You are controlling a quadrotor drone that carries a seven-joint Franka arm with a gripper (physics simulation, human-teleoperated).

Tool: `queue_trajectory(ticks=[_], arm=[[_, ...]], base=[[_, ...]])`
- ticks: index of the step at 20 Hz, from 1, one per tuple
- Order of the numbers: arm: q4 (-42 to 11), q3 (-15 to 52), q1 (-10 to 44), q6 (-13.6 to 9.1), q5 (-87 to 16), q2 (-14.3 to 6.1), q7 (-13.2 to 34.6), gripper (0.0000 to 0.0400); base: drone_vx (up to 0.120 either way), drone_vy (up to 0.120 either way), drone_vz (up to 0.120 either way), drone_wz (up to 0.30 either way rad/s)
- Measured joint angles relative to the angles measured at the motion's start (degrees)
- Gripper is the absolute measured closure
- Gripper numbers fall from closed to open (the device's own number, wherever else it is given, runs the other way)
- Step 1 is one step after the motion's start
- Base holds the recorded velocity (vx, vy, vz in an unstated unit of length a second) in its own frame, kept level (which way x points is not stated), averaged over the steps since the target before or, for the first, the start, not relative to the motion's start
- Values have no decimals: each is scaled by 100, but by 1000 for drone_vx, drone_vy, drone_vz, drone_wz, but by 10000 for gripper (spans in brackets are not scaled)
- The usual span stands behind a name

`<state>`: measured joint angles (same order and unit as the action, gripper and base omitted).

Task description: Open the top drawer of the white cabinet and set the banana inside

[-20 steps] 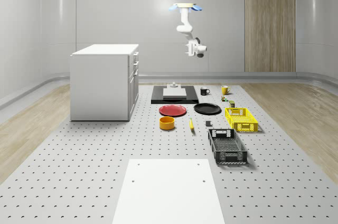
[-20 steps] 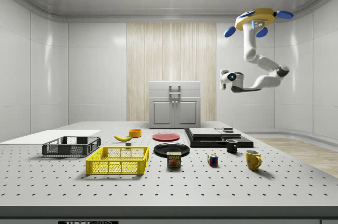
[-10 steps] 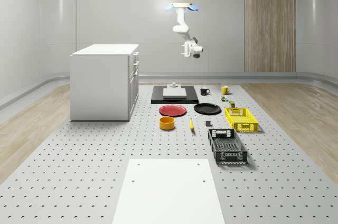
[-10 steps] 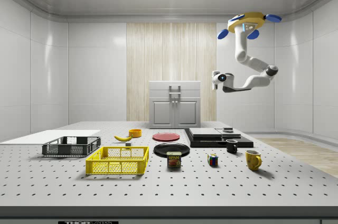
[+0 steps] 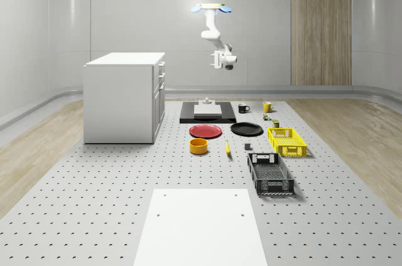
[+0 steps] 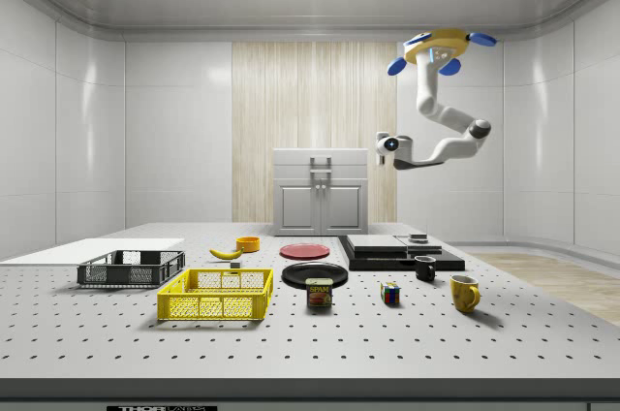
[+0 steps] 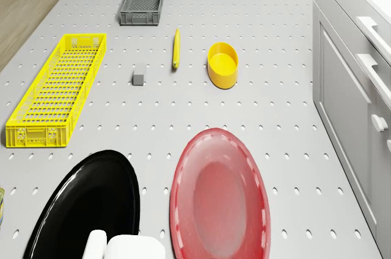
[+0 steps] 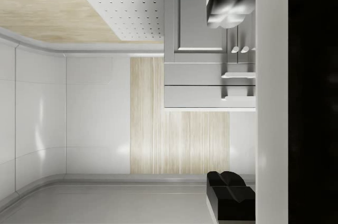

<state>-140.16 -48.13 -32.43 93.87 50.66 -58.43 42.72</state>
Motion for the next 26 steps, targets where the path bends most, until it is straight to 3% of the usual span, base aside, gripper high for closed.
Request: queue_trajectory(ticks=[26], arm=[[-58, -145, -426, 398, -350, -446, 291, 0]], base=[[120, -120, 0, 0]])
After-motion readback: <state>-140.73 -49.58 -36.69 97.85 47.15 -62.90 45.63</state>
